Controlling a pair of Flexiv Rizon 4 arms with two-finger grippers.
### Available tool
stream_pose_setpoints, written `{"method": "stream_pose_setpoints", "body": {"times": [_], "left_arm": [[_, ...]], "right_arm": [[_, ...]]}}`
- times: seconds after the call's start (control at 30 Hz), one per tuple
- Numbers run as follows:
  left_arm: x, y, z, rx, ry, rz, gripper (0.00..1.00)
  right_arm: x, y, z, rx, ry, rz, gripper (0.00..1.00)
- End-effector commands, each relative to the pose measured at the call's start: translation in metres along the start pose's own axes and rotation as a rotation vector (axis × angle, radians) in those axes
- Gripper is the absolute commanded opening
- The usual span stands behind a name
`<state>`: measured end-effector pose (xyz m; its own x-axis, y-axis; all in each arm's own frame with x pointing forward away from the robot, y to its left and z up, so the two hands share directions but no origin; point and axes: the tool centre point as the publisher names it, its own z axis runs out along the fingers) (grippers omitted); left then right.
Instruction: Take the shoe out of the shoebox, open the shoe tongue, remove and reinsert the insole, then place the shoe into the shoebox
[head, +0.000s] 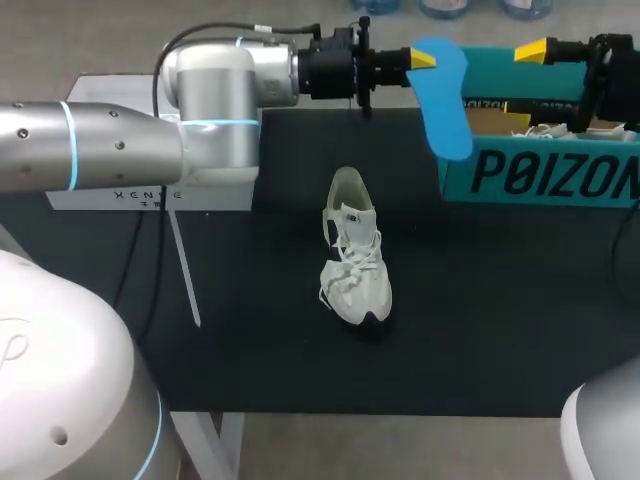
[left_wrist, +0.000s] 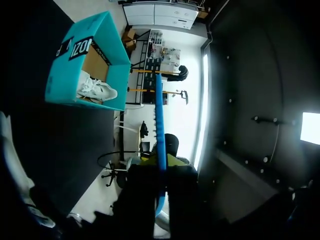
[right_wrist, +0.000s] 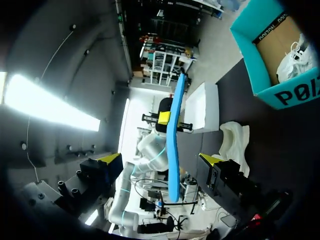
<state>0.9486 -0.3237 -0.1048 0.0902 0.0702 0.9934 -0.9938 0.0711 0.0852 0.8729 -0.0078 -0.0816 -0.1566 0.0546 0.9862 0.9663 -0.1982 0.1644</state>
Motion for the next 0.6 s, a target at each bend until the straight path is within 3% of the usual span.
{"method": "stream_pose_setpoints", "body": {"times": [0.03, 0.2, 0.6], "left_arm": [[0.002, 0.001, -0.005, -0.002, -0.008, -0.001, 0.00], [0.002, 0.003, -0.007, -0.003, -0.018, -0.007, 0.00], [0.003, 0.008, -0.007, -0.045, -0.034, -0.044, 0.00]], "right_arm": [[-0.001, 0.015, 0.006, 0.130, 0.209, -0.028, 1.00], [-0.003, 0.016, 0.006, 0.219, 0.143, -0.028, 1.00], [0.001, 0.029, -0.008, 0.261, -0.021, -0.046, 1.00]]}}
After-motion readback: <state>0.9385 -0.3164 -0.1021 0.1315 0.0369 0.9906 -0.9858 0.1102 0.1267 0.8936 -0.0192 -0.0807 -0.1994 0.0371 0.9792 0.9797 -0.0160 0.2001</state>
